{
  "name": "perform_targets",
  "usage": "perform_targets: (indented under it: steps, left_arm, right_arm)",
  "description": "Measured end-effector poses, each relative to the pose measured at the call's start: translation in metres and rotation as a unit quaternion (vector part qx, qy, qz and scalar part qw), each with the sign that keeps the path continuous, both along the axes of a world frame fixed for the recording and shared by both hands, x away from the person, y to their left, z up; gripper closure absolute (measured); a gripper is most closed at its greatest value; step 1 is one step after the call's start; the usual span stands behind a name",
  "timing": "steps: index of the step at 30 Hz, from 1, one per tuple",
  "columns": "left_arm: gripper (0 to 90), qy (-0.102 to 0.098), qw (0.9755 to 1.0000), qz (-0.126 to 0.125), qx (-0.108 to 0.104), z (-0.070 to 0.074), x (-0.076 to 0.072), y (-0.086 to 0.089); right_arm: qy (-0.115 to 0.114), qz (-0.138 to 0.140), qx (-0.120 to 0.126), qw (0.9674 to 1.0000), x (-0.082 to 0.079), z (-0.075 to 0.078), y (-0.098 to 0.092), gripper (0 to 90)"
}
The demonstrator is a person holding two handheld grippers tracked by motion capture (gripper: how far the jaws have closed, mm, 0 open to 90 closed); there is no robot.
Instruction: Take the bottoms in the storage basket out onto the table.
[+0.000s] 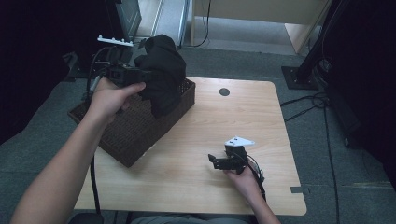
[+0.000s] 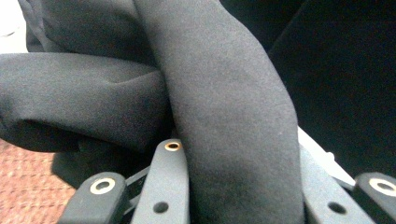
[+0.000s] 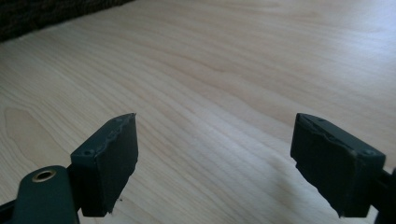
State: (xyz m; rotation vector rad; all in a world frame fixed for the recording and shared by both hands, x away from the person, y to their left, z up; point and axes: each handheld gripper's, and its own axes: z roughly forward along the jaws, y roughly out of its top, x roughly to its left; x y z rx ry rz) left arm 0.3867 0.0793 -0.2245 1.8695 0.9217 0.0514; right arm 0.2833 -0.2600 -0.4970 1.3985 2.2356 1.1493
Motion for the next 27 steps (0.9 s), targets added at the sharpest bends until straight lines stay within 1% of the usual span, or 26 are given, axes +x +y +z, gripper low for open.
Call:
perform_targets:
  steps: [3,4,5,7,9,12,14,16,17,18,19,20,21,22,25,27]
  left_arm:
    - [76.5,-0.004,0.9999,-0.013,-0.005,0.007,-0.006,-0.007]
    - [76.5,-0.007,0.9998,-0.017,-0.006,0.01,-0.008,-0.01]
    - [76.5,-0.005,0.9998,-0.019,-0.009,0.012,-0.009,-0.011]
    - [76.5,-0.004,0.9994,-0.03,-0.018,0.018,-0.013,-0.015]
    - [76.5,-0.01,0.9991,-0.037,-0.015,0.024,-0.018,-0.019]
    - [76.5,-0.006,0.9984,-0.05,-0.026,0.031,-0.023,-0.024]
    - [76.5,-0.015,0.9977,-0.058,-0.031,0.039,-0.028,-0.027]
    - [76.7,-0.021,0.9974,-0.064,-0.025,0.044,-0.029,-0.03]
    - [77.2,-0.014,0.9972,-0.065,-0.033,0.044,-0.029,-0.031]
    - [77.6,-0.004,0.9968,-0.071,-0.037,0.044,-0.029,-0.033]
    - [77.6,-0.004,0.9967,-0.074,-0.034,0.042,-0.029,-0.035]
    - [77.6,-0.008,0.9968,-0.076,-0.024,0.039,-0.03,-0.038]
    - [77.7,-0.006,0.9968,-0.077,-0.023,0.036,-0.029,-0.041]
    - [77.7,0.005,0.9965,-0.08,-0.024,0.03,-0.027,-0.044]
    - [77.8,0.027,0.9959,-0.085,-0.017,0.012,-0.023,-0.052]
    - [77.8,0.038,0.9955,-0.086,-0.012,0.0,-0.021,-0.058]
  right_arm:
    - [-0.01,-0.008,0.001,0.9999,0.0,0.006,-0.008,15.4]
    - [-0.011,-0.016,0.004,0.9998,0.0,0.008,-0.013,15.4]
    - [-0.011,-0.016,0.004,0.9998,0.0,0.008,-0.013,15.4]
    - [-0.011,-0.022,0.007,0.9997,0.0,0.009,-0.017,15.4]
    - [-0.014,-0.028,0.011,0.9995,0.0,0.011,-0.022,15.5]
    - [-0.018,-0.036,0.014,0.9991,0.0,0.015,-0.029,15.6]
    - [-0.021,-0.042,0.019,0.9987,0.0,0.017,-0.032,15.7]
    - [-0.021,-0.045,0.02,0.9985,0.0,0.018,-0.036,15.7]
    - [-0.02,-0.049,0.022,0.9984,0.0,0.019,-0.038,15.8]
    - [-0.022,-0.05,0.022,0.9983,0.0,0.019,-0.04,15.8]
    - [-0.023,-0.053,0.023,0.9981,0.0,0.02,-0.041,15.8]
    - [-0.024,-0.056,0.025,0.9979,0.0,0.021,-0.043,15.8]
    - [-0.025,-0.056,0.027,0.9977,0.0,0.022,-0.045,15.8]
    - [-0.027,-0.059,0.025,0.9976,0.0,0.022,-0.046,15.8]
    - [-0.028,-0.067,0.03,0.9969,0.0,0.023,-0.051,15.9]
    - [-0.028,-0.07,0.032,0.9966,0.0,0.023,-0.054,16.0]
